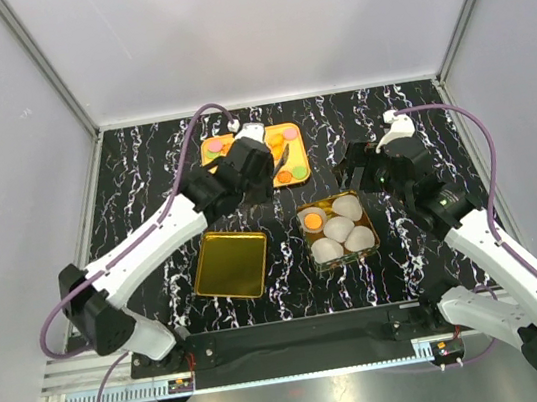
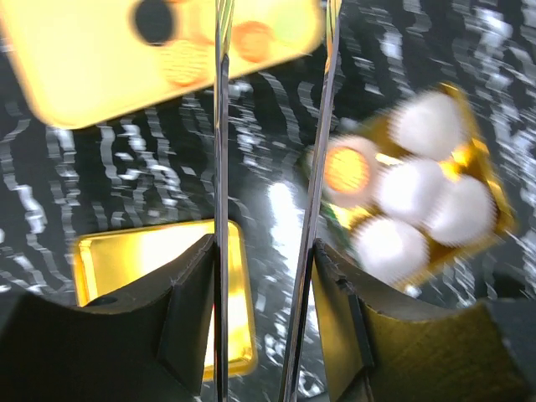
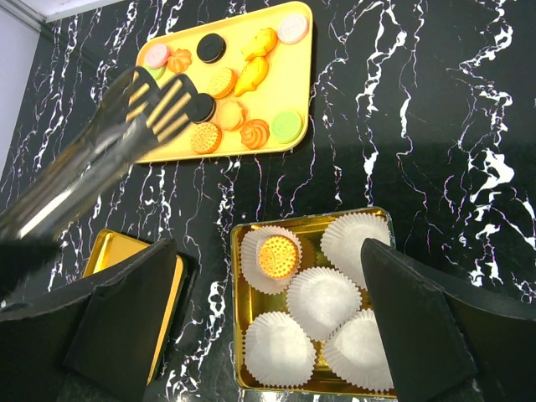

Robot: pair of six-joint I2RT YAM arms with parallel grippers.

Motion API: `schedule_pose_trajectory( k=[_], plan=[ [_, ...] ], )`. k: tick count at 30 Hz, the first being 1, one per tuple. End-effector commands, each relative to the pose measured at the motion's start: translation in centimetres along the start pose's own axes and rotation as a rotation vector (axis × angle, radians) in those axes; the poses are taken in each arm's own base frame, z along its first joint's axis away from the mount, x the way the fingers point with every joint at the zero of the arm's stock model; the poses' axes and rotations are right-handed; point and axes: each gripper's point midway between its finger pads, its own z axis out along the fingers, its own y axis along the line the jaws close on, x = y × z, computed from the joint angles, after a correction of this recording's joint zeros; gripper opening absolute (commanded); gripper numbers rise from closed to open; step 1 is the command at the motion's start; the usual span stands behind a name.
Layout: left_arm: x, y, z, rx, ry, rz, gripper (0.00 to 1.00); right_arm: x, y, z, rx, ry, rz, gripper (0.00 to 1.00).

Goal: Pack the cookies

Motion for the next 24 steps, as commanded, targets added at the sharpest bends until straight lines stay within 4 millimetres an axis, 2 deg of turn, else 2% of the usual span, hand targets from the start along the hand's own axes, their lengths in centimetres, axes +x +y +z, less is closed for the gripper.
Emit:
schedule_pose_trajectory(
  k=[1, 4, 8, 11, 24],
  plan=[
    [-2.1, 1.6, 2.4, -0.057, -0.033, 0.006, 0.50, -0.8, 0.8, 0.0, -0.034, -0.031, -0.014, 1.00],
    [-3.4, 2.8, 3.6, -0.088, -0.036, -0.004, 0.51, -0.7, 0.7, 0.0, -0.035, -0.029, -0.014, 1.00],
    [-3.2, 4.3, 6.4, -0.119, 0.007, -0.019, 0.53, -0.6, 0.8, 0.0, -0.038, -0.026, -0.016, 1.00],
    [-3.1, 4.9, 7.6, -0.133, 0.023, -0.020, 0.53, -0.6, 0.9, 0.1, -0.041, -0.022, -0.018, 1.00],
    [-1.3, 4.4, 11.3, -0.127, 0.085, -0.002, 0.52, -0.4, 0.8, 0.0, -0.043, -0.019, -0.018, 1.00]
  ],
)
